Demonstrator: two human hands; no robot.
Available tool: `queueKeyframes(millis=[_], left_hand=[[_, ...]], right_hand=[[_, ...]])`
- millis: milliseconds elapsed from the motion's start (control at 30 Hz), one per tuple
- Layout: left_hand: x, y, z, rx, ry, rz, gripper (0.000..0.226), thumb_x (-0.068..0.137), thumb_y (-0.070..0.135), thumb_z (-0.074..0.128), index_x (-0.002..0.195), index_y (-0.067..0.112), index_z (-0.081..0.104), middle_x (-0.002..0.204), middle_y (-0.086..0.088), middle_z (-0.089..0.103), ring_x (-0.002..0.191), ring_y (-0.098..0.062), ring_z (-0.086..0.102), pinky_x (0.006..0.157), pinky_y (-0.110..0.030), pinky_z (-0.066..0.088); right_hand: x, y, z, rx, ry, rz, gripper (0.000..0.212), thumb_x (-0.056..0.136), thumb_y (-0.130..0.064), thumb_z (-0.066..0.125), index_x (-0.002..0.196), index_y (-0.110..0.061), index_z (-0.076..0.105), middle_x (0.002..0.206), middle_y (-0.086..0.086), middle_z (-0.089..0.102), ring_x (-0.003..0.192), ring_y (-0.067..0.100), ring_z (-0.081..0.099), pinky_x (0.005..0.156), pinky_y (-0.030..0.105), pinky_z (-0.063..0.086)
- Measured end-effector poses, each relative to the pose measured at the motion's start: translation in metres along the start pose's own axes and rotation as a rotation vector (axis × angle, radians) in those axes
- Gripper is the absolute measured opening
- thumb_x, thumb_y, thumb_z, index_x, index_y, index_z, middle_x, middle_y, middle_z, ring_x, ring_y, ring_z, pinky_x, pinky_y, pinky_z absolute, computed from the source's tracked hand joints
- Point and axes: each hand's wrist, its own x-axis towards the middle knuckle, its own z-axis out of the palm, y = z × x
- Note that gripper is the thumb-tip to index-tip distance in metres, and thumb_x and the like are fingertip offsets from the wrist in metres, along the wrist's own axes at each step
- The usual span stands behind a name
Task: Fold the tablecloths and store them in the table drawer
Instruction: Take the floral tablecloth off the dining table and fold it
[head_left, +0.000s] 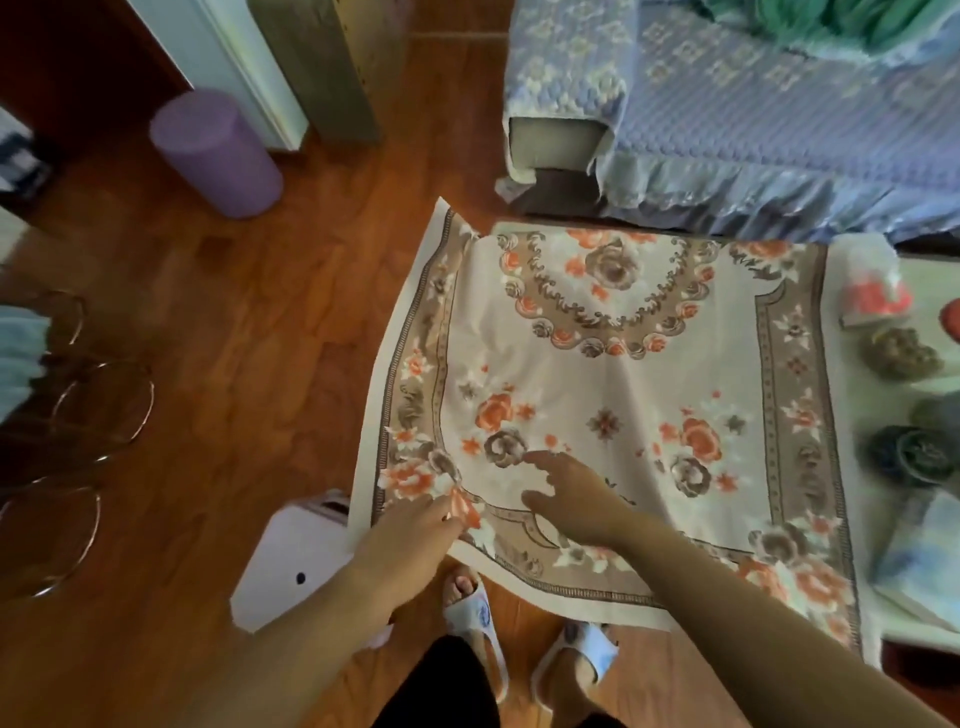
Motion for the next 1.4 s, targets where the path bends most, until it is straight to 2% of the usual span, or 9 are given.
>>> queueKeyframes(millis=[200,267,333,467,600,800,1000,1133,1400], left_hand=[[0.014,-0.073,0.077,-0.288,-0.388,0.315,0.056,0.097,0.026,0.027,0.146,0.003,0.039,0.148,-0.024,0.045,0.136,-0.049,0.044,0.111,-0.061,0.038],[0.047,-0.097,0.067,-0.826,-0.412,0.368,0.058,0.103,0.044,0.03,0.15,0.012,0.04,0.153,-0.009,0.045,0.143,-0.03,0.041,0.12,-0.046,0.029],[0.087,-0.129,0.036,-0.554,-0.139,0.537,0.045,0.103,0.046,0.045,0.146,0.033,0.041,0.143,0.012,0.05,0.135,-0.009,0.048,0.108,-0.033,0.039],[0.216,-0.227,-0.04,-0.816,0.291,-0.211,0.015,0.104,0.037,0.052,0.11,0.028,0.062,0.104,0.011,0.065,0.091,-0.008,0.063,0.079,-0.025,0.053],[0.346,-0.318,-0.107,-0.873,0.494,-0.55,0.048,0.101,0.057,0.042,0.101,0.016,0.065,0.11,-0.008,0.069,0.106,-0.029,0.064,0.092,-0.037,0.05],[0.434,-0.335,-0.119,-1.308,0.166,-0.553,0.061,0.098,0.054,0.055,0.145,0.014,0.051,0.151,-0.008,0.051,0.137,-0.03,0.047,0.107,-0.041,0.037],[0.411,-0.363,-0.075,-1.783,0.409,-0.524,0.044,0.095,0.033,0.068,0.136,0.02,0.062,0.141,0.002,0.06,0.13,-0.014,0.053,0.114,-0.036,0.034],[0.389,-0.384,-0.043,-1.858,0.58,-0.679,0.03,0.089,0.03,0.072,0.118,0.025,0.074,0.129,0.0,0.07,0.122,-0.021,0.063,0.112,-0.049,0.044],[0.393,-0.407,-0.038,-1.862,0.514,-0.75,0.03,0.094,0.047,0.066,0.107,0.022,0.076,0.1,-0.005,0.079,0.099,-0.026,0.075,0.093,-0.052,0.058]], right_hand=[[0.072,0.034,-0.028,-0.213,-0.096,0.219,0.061,0.099,-0.036,0.056,0.154,-0.023,0.032,0.155,0.008,0.036,0.14,0.026,0.039,0.114,0.036,0.034],[0.115,0.029,-0.049,-0.221,-0.006,0.238,0.06,0.099,-0.033,0.056,0.154,-0.023,0.032,0.154,0.007,0.035,0.141,0.026,0.038,0.115,0.037,0.032],[0.167,0.015,-0.078,-0.236,0.128,0.21,0.056,0.1,-0.025,0.054,0.152,-0.023,0.034,0.155,0.007,0.034,0.14,0.027,0.038,0.114,0.038,0.033],[0.263,-0.023,-0.14,-0.267,0.44,0.209,0.065,0.093,0.001,0.05,0.152,-0.023,0.035,0.156,0.007,0.029,0.134,0.033,0.045,0.105,0.047,0.044],[0.336,-0.032,-0.185,-0.358,0.617,0.297,0.078,0.085,0.009,0.049,0.154,-0.023,0.03,0.16,0.004,0.021,0.13,0.034,0.048,0.089,0.043,0.049],[0.41,-0.006,-0.227,-0.497,0.552,0.382,0.073,0.09,0.007,0.046,0.154,-0.022,0.028,0.163,-0.001,0.009,0.121,0.037,0.054,0.072,0.035,0.05],[0.427,0.025,-0.243,-0.765,0.525,0.354,0.032,0.086,0.002,0.058,0.113,-0.015,0.057,0.13,0.004,0.046,0.075,0.026,0.058,0.056,0.035,0.049],[0.429,0.024,-0.237,-0.976,0.563,0.338,0.028,0.087,-0.001,0.06,0.108,-0.018,0.051,0.096,-0.001,0.053,0.08,0.026,0.063,0.057,0.034,0.042],[0.436,0.038,-0.234,-0.684,0.832,0.366,0.049,0.087,0.001,0.061,0.128,-0.013,0.038,0.15,0.009,0.035,0.082,0.033,0.063,0.057,0.038,0.051]])
